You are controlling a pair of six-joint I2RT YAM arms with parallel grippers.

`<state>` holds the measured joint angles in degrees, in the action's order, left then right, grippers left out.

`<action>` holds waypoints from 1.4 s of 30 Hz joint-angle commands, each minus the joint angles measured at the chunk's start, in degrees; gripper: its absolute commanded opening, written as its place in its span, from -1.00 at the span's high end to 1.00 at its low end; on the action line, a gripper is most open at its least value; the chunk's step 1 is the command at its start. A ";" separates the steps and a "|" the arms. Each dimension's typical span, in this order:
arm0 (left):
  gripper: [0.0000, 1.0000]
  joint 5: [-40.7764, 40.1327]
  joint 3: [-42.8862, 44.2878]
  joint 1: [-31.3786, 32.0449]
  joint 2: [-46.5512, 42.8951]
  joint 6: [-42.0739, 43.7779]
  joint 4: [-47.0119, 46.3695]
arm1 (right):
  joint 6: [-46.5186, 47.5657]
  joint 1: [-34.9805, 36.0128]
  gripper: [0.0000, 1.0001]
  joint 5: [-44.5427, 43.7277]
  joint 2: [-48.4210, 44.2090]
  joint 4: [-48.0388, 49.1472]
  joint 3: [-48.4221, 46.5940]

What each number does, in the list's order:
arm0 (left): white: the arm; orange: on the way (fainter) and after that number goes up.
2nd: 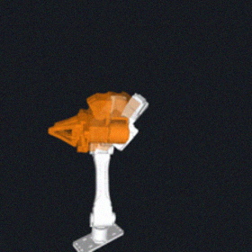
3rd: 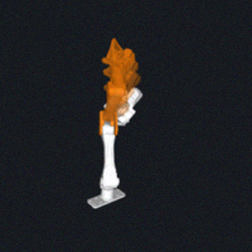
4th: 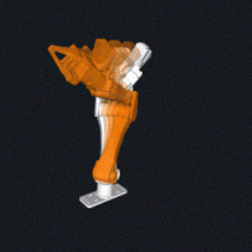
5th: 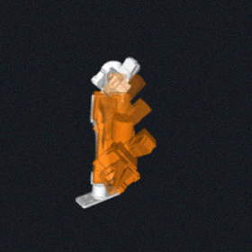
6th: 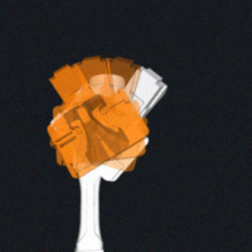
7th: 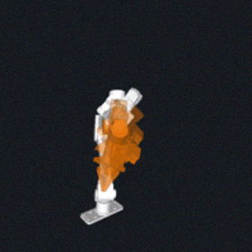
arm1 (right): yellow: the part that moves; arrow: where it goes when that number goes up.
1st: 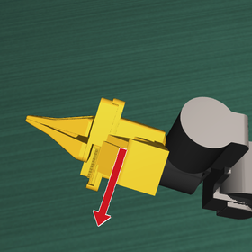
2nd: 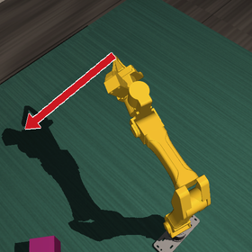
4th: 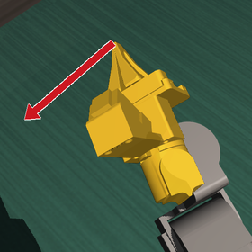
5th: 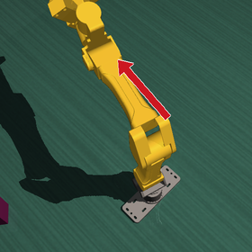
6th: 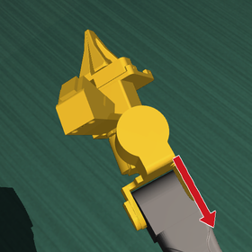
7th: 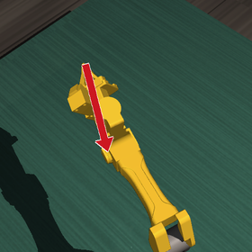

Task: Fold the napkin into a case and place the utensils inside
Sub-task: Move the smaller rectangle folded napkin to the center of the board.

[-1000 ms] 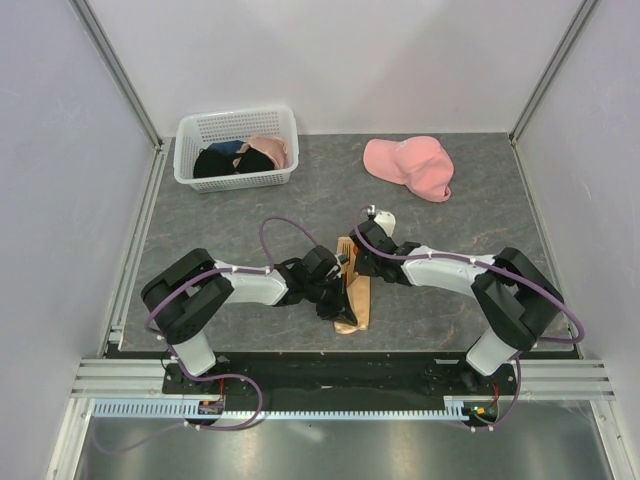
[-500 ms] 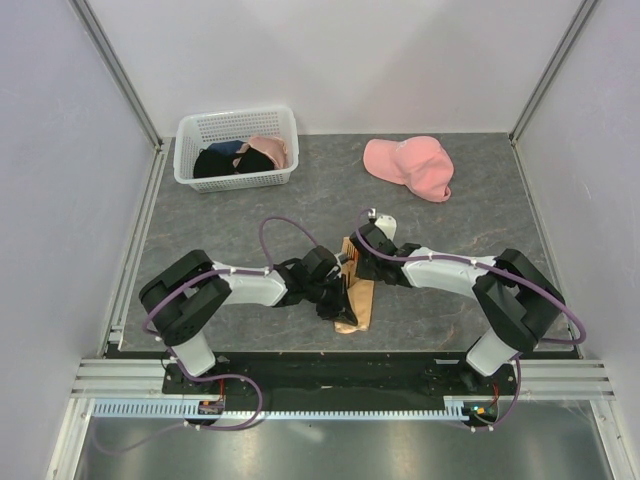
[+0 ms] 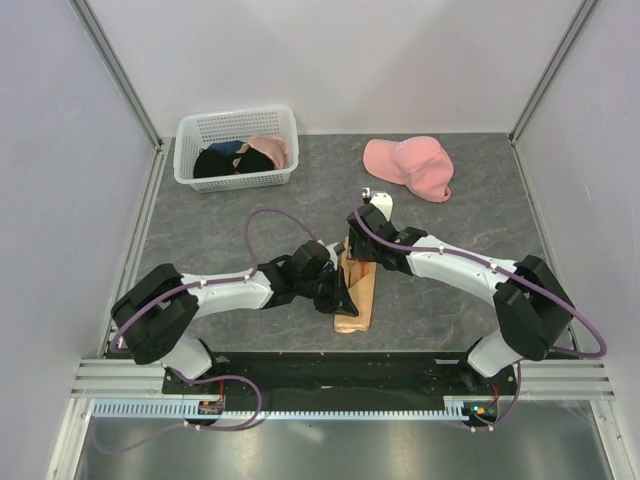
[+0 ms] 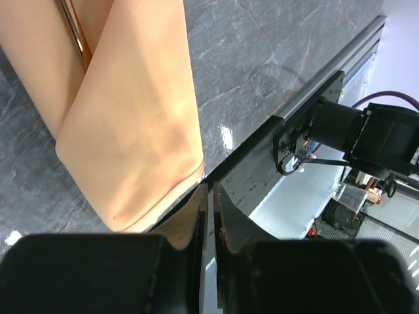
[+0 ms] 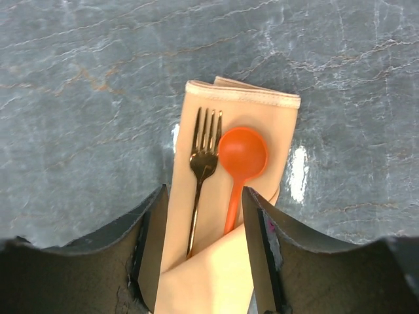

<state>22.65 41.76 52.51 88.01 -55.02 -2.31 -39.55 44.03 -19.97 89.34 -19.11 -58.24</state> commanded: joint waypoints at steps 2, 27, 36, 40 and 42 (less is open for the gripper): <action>0.77 -4.98 -2.55 0.05 -7.49 2.46 4.93 | 2.02 2.36 -0.12 3.35 -4.17 -1.11 1.01; 0.74 -21.16 -17.85 -4.35 -44.68 -3.86 26.12 | -5.62 11.17 0.46 14.09 -0.99 12.62 14.29; 0.73 -19.93 -17.50 -4.35 -43.80 -3.16 25.25 | -6.07 5.46 0.46 7.06 -10.48 4.26 21.66; 0.73 -19.49 -17.24 -4.35 -43.80 -2.81 24.81 | -4.93 2.56 0.45 4.85 -14.45 0.40 23.17; 0.72 -19.14 -17.06 -4.35 -43.36 -2.72 24.46 | -4.48 1.94 0.45 4.50 -16.21 -1.35 22.82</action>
<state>3.16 23.92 48.34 44.25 -57.19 23.86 -45.06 47.46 -11.60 77.01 -15.81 -35.59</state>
